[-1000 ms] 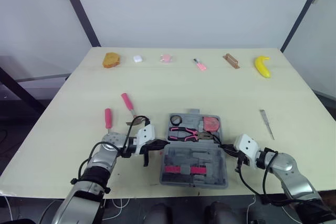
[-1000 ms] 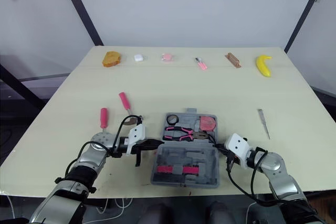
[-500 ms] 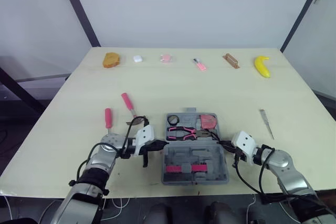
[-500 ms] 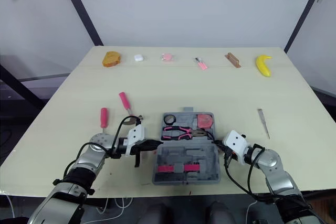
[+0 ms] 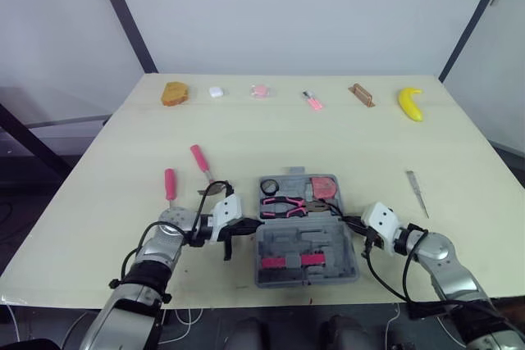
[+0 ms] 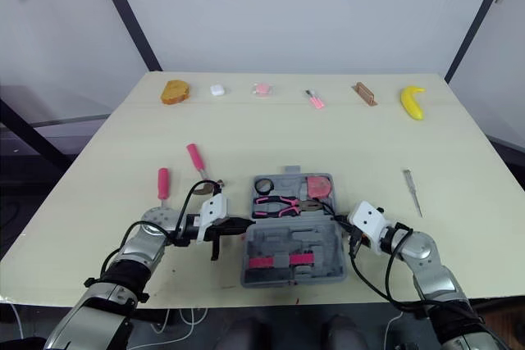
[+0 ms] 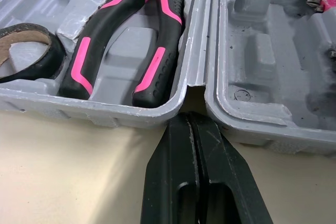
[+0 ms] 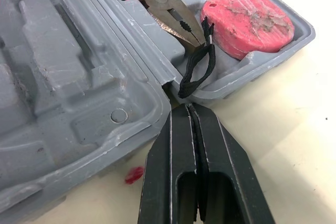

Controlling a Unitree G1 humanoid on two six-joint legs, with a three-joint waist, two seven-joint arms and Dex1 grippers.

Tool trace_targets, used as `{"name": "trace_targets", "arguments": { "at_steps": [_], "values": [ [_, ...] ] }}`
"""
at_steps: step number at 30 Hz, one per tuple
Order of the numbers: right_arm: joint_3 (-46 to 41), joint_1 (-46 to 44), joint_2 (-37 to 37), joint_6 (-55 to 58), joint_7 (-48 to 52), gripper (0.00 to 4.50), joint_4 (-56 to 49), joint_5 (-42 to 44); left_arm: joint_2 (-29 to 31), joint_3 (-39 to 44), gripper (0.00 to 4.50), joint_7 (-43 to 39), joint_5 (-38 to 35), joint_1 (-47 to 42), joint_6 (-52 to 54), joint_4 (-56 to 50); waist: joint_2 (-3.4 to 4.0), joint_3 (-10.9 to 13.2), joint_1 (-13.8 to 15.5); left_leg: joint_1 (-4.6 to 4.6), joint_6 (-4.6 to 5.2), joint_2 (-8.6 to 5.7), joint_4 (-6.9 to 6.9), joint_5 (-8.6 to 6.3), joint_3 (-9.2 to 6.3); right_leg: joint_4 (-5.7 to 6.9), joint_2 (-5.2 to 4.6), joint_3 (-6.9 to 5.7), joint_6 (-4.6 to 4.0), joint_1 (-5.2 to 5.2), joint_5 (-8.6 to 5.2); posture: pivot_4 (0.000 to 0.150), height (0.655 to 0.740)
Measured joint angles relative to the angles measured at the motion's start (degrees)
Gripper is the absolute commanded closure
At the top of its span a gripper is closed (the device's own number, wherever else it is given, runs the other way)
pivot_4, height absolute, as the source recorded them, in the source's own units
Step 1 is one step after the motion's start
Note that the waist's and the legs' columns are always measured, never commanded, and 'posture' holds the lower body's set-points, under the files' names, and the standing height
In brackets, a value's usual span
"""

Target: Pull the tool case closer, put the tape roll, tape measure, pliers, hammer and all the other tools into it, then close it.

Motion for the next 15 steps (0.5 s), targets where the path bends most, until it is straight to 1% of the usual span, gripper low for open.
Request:
{"name": "trace_targets", "arguments": {
  "at_steps": [15],
  "values": [
    [-0.34,-0.88,-0.05,-0.96,0.14,4.48,1.08,0.0,-0.32,0.0,4.5,0.02,0.01,-0.22,-0.76,0.7,0.0,0.0,0.06,0.0,0.0,0.0,0.0,0.0,0.0,0.0,-0.01,0.0,0.0,0.0,0.0,0.15,0.74]
  ]
}}
